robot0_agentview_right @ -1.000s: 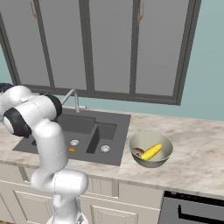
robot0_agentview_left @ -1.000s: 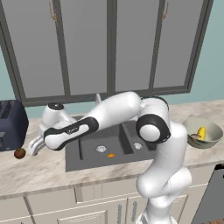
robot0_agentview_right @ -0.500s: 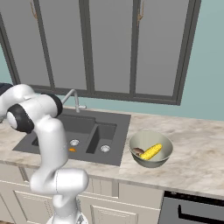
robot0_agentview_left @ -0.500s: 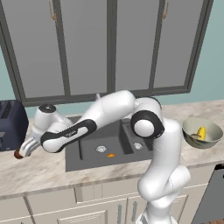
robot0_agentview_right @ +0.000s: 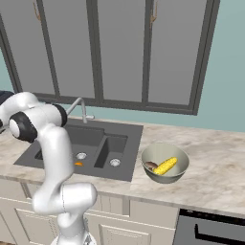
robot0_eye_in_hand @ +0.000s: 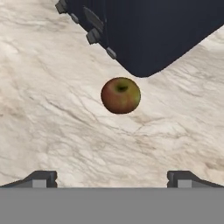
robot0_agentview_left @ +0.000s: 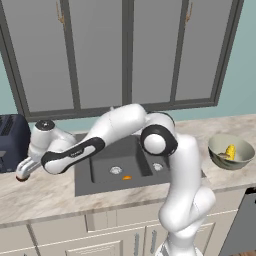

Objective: There is a mixed pile of frozen fruits and vegetables on the counter. Locate all the frozen vegetables and place the items in a bowl on the counter. Take all the frozen fruits and defrost them in a running sink.

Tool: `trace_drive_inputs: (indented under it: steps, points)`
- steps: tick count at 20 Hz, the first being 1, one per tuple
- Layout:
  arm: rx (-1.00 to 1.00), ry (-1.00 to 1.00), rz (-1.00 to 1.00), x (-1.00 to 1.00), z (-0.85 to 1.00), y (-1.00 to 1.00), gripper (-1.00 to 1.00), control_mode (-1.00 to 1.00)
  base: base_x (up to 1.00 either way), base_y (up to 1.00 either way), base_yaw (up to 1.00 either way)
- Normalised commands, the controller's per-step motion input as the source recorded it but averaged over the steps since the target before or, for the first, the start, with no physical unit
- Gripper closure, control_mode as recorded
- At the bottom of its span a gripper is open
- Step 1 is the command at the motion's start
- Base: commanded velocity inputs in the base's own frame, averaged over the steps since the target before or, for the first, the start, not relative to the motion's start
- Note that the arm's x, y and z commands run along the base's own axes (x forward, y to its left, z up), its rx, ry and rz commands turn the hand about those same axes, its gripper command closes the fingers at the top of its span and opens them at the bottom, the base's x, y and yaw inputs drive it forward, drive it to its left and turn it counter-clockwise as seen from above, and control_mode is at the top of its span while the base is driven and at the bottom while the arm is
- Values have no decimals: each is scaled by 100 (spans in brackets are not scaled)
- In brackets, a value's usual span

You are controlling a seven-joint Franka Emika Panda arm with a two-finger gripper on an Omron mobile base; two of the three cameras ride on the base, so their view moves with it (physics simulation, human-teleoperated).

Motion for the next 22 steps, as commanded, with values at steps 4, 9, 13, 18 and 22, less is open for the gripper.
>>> trace_drive_inputs:
  steps: [4, 9, 13, 18, 22]
  points:
    - [-4, 0, -6, 15, -8, 26, -100, -100, 0, 0, 0]
    - [-1, -1, -5, 13, -16, 16, -100, -100, 0, 0, 0]
    - [0, 0, -6, 12, -16, 11, -100, -100, 0, 0, 0]
    - [0, 0, -6, 16, -16, 6, -100, -100, 0, 0, 0]
    - [-3, 0, -9, 18, -9, 16, -100, -100, 0, 0, 0]
